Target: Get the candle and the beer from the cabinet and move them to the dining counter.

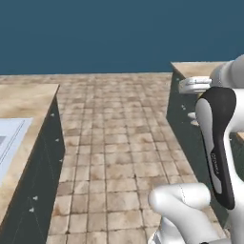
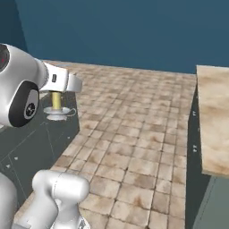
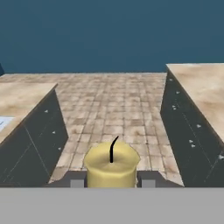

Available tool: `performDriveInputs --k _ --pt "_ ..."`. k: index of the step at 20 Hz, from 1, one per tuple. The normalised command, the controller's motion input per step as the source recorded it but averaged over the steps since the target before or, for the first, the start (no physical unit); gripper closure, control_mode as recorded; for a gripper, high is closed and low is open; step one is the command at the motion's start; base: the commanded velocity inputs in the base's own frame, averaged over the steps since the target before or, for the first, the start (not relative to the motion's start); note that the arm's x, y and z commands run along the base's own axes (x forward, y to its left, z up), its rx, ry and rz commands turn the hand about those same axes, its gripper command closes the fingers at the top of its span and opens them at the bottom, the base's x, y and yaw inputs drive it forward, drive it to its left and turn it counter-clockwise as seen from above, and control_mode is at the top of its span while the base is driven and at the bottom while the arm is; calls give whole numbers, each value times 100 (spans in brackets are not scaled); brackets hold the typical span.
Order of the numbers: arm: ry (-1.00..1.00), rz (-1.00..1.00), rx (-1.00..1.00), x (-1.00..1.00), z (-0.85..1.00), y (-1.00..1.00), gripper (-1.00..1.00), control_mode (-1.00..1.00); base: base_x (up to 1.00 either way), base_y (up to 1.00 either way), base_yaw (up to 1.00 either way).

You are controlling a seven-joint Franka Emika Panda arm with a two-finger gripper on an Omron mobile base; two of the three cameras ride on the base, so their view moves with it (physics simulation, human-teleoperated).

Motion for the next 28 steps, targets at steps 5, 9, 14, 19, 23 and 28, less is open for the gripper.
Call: performDriveInputs --k 5,9,14,19,23,28 --pt "0 0 0 0 0 0 100 100 78 -25 56" --pt "0 0 0 0 0 0 100 100 100 -37 4" --pt "0 0 0 0 0 0 100 100 100 -42 0" --pt "0 0 0 0 0 0 100 100 100 -52 0" --pt "0 0 0 0 0 0 100 100 100 -43 0" --pt "0 0 0 0 0 0 100 100 100 -56 1"
